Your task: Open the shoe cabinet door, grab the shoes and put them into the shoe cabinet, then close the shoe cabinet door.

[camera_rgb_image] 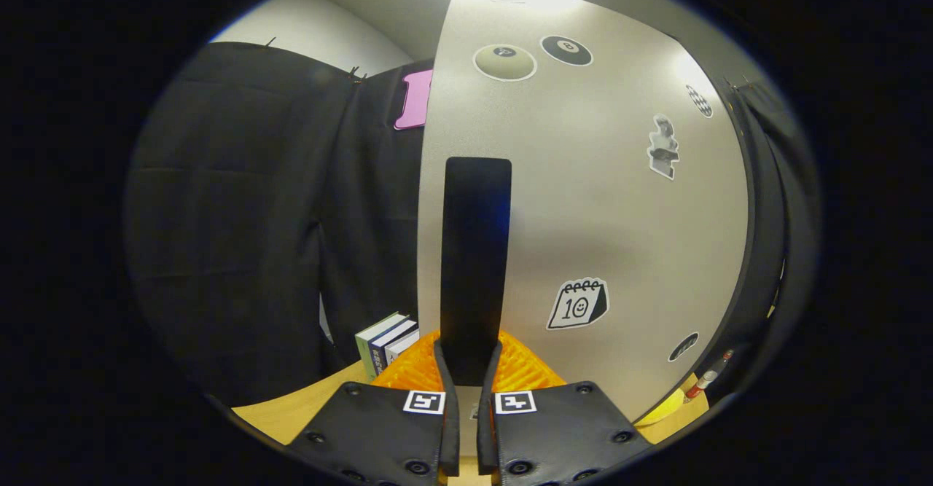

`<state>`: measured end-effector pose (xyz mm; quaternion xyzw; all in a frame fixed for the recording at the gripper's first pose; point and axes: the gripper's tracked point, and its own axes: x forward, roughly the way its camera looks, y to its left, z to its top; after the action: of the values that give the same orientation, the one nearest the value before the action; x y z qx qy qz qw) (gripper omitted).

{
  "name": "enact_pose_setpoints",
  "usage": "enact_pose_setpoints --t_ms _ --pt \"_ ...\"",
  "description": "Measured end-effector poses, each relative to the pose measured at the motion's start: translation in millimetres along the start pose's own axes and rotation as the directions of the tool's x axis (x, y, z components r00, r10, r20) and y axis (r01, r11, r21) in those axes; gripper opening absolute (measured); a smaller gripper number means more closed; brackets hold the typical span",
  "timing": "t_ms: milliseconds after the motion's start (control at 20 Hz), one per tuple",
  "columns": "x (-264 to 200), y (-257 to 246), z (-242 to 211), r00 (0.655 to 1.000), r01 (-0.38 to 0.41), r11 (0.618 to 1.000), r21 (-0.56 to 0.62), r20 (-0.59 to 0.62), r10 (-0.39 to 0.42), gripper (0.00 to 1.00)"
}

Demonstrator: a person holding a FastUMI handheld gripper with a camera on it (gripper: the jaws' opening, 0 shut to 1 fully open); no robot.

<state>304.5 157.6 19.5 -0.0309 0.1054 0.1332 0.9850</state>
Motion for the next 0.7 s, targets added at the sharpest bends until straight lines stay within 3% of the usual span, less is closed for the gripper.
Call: enact_pose_setpoints --t_ms 700 --pt "-42.6 -9.8 -6.6 0.997 -0.081 0.997 0.012 -0.003 0.081 0.11"
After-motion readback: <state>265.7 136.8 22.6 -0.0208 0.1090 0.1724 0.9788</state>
